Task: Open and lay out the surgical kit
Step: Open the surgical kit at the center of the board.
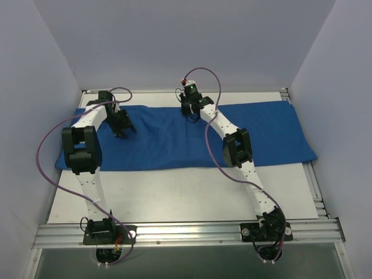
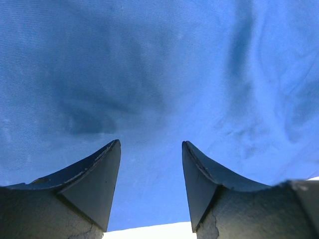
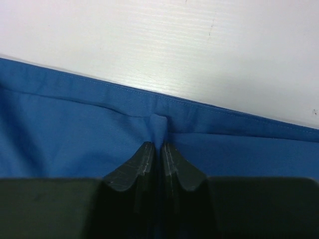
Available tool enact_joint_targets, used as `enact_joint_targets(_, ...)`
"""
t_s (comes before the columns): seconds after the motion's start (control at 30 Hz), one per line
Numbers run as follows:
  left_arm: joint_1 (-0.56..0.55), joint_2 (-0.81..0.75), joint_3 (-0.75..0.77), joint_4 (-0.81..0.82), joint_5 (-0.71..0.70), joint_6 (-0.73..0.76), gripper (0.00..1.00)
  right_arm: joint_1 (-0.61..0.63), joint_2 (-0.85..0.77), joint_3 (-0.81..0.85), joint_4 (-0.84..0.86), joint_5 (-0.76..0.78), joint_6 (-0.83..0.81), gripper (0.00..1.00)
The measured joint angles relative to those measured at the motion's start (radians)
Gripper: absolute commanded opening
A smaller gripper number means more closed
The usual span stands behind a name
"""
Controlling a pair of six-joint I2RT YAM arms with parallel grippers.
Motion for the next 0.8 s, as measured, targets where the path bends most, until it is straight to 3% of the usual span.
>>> enact_joint_targets(0.07, 0.000, -0.001, 0.000, 0.000, 0.002, 0.000, 0.61, 0.000, 0.000, 0.008, -0.004, 0.000, 0.000, 0.00)
enact_joint_targets(0.4, 0.012, -0.069, -0.042, 0.002, 0.008, -0.029, 0.61, 0.000, -0.022, 0.025, -0.026, 0.000, 0.020, 0.00)
enact_joint_targets(0.6, 0.047, -0.117, -0.089, 0.000, 0.014, -0.056, 0.61, 0.026, -0.222, -0.202, -0.025, 0.038, 0.038, 0.00)
enact_joint_targets(0.8, 0.091, -0.134, -0.090, -0.002, 0.019, -0.070, 0.61, 0.129, -0.480, -0.441, -0.036, 0.108, 0.049, 0.00)
